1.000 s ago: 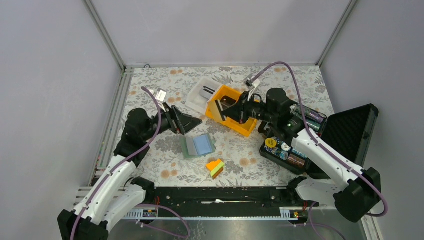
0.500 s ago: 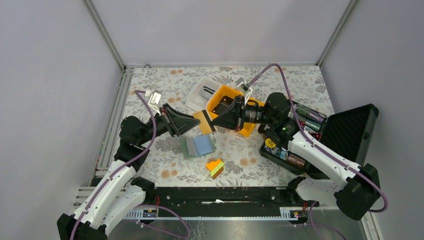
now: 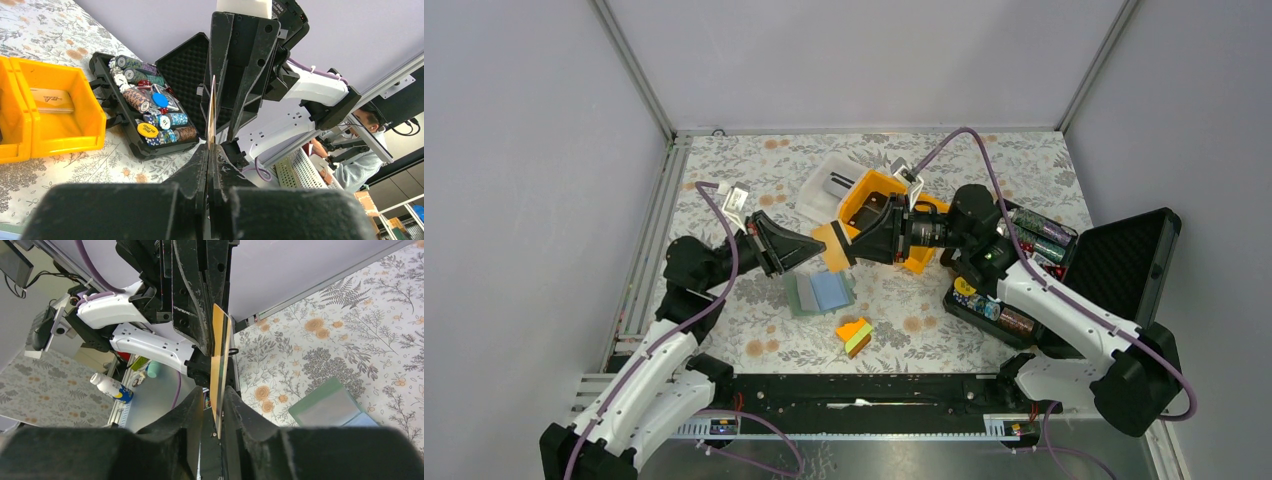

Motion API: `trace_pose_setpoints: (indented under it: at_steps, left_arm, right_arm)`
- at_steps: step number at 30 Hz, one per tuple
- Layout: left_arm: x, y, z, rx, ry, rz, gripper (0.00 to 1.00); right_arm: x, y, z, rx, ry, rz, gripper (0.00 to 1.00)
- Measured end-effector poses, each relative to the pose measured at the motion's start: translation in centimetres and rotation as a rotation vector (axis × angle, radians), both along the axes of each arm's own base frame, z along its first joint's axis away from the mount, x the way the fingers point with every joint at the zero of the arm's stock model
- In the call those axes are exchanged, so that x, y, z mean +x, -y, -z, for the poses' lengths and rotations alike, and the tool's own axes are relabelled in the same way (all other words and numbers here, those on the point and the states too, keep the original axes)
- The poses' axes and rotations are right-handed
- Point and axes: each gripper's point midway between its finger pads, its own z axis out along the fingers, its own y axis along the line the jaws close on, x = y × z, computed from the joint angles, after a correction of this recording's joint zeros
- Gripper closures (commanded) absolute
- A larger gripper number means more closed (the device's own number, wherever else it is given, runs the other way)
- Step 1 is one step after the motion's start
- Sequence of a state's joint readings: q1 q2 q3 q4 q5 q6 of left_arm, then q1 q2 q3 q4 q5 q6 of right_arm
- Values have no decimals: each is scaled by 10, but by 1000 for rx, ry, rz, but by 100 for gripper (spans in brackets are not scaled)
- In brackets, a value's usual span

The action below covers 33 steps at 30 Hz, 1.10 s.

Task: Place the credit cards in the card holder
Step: Pick up the credit card from the storage box, then insert the credit card into the card holder.

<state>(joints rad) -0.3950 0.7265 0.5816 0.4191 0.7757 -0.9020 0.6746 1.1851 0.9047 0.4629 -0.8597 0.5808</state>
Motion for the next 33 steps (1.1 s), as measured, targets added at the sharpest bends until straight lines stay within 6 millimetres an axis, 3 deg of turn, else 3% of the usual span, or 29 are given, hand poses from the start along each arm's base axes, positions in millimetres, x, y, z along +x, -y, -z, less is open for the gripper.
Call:
trace_pose_setpoints:
  at_steps: [6,9,10,12,14,16,18,22,25,28,33]
  left_arm:
    - [1,1,2,1,-15,6,100]
    - [2,2,5,4,-26,8,100]
    - [2,2,6,6,-32,7,95]
    - [5,2,10,15,-48,3,68]
    - [10,2,19,37,-75,-23,34]
    - [20,-1,36,79,-132,-77,17]
    - [32,-6,58,138,-203,-155,8]
    - [50,-27,106,265,-358,-333,4]
    - [54,-41,131,335,-436,-424,4]
    - [54,-42,139,347,-452,-430,5]
    - [44,-28,149,275,-446,-331,11]
  right_arm:
    - [2,-2,4,-4,-16,2,98]
    - [4,-3,7,-3,-29,6,100]
    - [5,-3,9,-1,-33,10,100]
    - [8,-3,15,0,-45,32,100]
    - [12,-3,24,-5,-64,64,100]
    - [16,-2,38,-23,-94,107,100]
    - [21,1,55,-49,-126,158,100]
    - [32,8,88,-118,-187,266,100]
    - [36,10,109,-189,-213,339,100]
    - [36,8,122,-230,-221,374,100]
    - [31,4,142,-222,-274,367,100]
